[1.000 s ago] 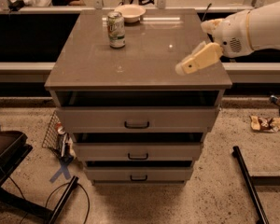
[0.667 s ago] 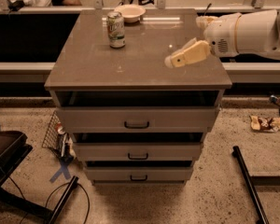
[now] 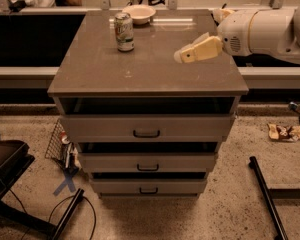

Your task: Pick 7up can

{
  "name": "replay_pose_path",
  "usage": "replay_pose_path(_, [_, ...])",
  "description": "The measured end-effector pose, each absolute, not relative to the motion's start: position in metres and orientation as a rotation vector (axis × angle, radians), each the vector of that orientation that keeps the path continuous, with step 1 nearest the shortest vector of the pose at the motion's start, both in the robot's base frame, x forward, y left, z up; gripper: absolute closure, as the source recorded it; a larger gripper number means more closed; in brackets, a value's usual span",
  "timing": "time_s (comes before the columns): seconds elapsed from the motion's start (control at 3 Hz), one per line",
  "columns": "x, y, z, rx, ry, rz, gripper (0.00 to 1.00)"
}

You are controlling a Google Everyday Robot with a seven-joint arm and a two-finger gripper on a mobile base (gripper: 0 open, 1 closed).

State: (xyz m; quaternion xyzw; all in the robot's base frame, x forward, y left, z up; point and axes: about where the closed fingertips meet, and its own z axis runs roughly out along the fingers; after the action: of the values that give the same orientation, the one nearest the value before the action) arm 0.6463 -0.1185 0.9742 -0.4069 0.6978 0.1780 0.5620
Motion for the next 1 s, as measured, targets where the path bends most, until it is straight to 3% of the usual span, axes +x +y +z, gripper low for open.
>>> replay_pose_path(0.33, [0.664,-0.111,0.977,-0.92,1.62,0.417,0.0])
replay_pose_path(1.0, [0.759,-0.08,0.994,-0.772,1.492,0.42,0.0])
